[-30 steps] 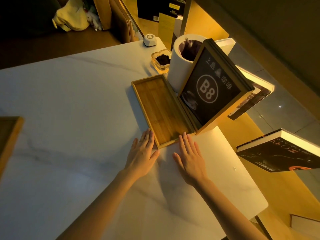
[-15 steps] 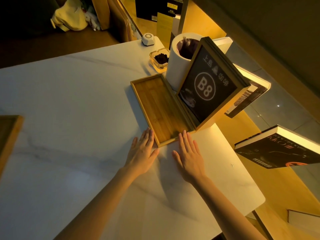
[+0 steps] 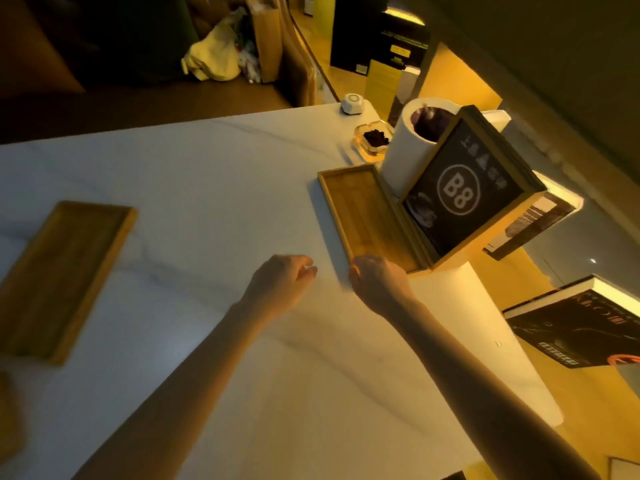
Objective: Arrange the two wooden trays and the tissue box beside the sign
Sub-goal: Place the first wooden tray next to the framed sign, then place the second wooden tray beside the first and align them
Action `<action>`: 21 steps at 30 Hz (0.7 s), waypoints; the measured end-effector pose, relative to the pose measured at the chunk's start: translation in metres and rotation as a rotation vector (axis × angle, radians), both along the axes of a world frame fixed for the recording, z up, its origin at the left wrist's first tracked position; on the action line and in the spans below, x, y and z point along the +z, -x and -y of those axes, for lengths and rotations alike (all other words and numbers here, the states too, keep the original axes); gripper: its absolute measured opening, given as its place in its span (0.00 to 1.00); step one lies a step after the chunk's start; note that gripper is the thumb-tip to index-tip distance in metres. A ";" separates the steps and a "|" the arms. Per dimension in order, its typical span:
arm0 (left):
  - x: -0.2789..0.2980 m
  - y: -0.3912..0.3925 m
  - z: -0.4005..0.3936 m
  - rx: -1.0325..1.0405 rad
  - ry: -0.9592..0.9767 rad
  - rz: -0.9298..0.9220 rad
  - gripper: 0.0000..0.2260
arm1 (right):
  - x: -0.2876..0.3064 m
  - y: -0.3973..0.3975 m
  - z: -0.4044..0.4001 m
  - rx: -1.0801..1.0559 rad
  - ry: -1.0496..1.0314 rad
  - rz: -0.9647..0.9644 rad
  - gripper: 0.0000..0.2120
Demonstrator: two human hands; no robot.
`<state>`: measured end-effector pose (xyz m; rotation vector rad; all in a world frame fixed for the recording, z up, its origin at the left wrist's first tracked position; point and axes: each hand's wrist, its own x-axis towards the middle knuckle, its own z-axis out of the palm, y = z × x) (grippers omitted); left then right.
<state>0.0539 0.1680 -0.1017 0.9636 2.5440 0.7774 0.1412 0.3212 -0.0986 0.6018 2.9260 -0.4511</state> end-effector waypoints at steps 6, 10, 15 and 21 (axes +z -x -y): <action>0.035 0.033 0.090 0.101 -0.006 -0.157 0.10 | 0.023 0.056 0.075 0.172 -0.018 -0.130 0.15; 0.048 0.060 0.157 0.210 -0.005 -0.224 0.08 | 0.033 0.089 0.136 0.259 0.097 -0.286 0.14; 0.044 0.087 0.243 0.347 0.009 -0.281 0.10 | 0.026 0.122 0.220 0.384 0.267 -0.359 0.12; 0.011 0.117 0.321 0.506 0.152 -0.321 0.17 | -0.011 0.149 0.293 0.377 0.415 -0.218 0.17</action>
